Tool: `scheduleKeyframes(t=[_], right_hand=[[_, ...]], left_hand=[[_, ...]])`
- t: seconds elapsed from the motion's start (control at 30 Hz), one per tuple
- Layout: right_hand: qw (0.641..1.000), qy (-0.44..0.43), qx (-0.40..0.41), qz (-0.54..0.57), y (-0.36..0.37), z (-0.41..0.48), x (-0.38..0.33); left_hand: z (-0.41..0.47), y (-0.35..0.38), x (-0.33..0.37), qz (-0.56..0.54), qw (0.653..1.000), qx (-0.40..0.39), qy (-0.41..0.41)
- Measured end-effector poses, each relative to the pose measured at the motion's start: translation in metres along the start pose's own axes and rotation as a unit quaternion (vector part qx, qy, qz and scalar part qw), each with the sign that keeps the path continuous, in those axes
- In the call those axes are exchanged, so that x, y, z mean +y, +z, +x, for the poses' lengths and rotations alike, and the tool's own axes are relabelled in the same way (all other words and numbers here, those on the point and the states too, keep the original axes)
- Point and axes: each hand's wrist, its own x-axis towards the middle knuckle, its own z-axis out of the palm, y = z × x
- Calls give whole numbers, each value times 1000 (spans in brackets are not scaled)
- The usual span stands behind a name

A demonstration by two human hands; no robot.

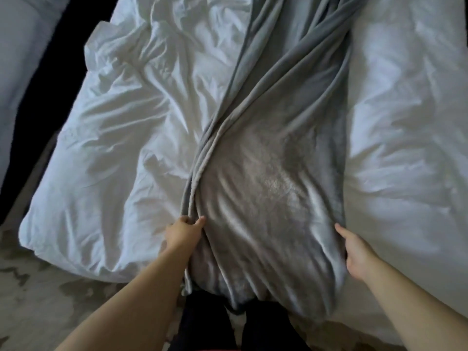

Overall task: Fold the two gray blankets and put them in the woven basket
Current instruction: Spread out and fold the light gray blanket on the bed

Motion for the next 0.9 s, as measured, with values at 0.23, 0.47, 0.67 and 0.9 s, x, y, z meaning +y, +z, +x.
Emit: scheduleKeyframes(t=[0.23,0.47,0.67,0.9], right_hand=[[995,40,-54,-80,-28,-18,9],[982,-128,105,-89,-55,-63,3],[983,-141,115,28,-71,-121,11],[988,-130,76,21,-87,-159,66]], left_hand=[[-18,-4,-29,-249,968,32,11],[-37,-70,-46,-387,922,3,21],[-55,-119,-49,-273,954,-8,127],[-74,-149,-80,-223,959,-107,139]])
